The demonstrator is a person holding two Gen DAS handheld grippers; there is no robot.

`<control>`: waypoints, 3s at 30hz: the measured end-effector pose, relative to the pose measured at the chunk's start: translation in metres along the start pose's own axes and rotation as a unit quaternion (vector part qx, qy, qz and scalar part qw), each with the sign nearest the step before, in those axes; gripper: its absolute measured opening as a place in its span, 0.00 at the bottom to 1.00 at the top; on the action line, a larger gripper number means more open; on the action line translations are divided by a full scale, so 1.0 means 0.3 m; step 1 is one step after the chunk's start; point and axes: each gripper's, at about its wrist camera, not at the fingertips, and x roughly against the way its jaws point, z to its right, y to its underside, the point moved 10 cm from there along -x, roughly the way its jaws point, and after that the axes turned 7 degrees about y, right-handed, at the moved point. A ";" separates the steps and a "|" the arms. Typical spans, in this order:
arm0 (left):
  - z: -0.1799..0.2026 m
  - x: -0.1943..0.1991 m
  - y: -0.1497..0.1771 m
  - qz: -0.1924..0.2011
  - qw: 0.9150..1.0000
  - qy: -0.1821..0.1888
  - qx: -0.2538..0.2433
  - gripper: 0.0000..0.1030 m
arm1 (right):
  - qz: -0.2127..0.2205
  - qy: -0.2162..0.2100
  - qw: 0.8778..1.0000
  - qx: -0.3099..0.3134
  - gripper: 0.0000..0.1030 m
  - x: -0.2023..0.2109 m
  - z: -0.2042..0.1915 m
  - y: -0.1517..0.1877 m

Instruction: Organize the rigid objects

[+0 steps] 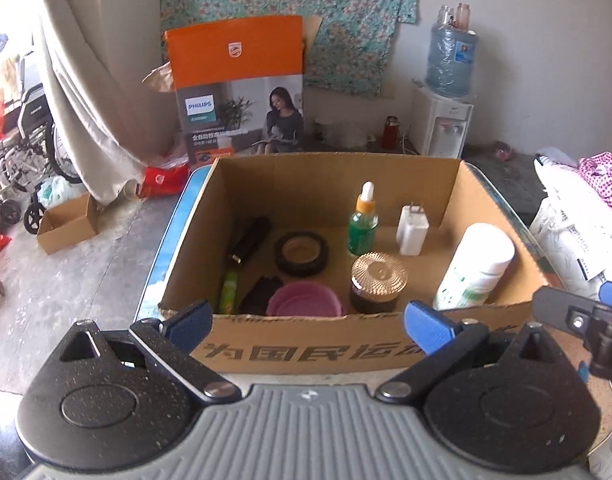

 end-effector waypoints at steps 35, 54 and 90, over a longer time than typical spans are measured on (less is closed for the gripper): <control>-0.075 -0.069 0.025 -0.028 0.999 -0.025 -0.001 1.00 | -0.050 0.045 0.997 0.043 0.99 -0.190 -0.108 0.034; -0.072 -0.065 0.026 -0.032 0.999 -0.021 -0.003 0.99 | -0.055 0.046 0.997 0.039 0.99 -0.186 -0.094 0.045; -0.067 -0.063 0.027 -0.031 0.999 -0.021 -0.002 0.98 | -0.057 0.047 0.997 0.035 0.99 -0.175 -0.086 0.045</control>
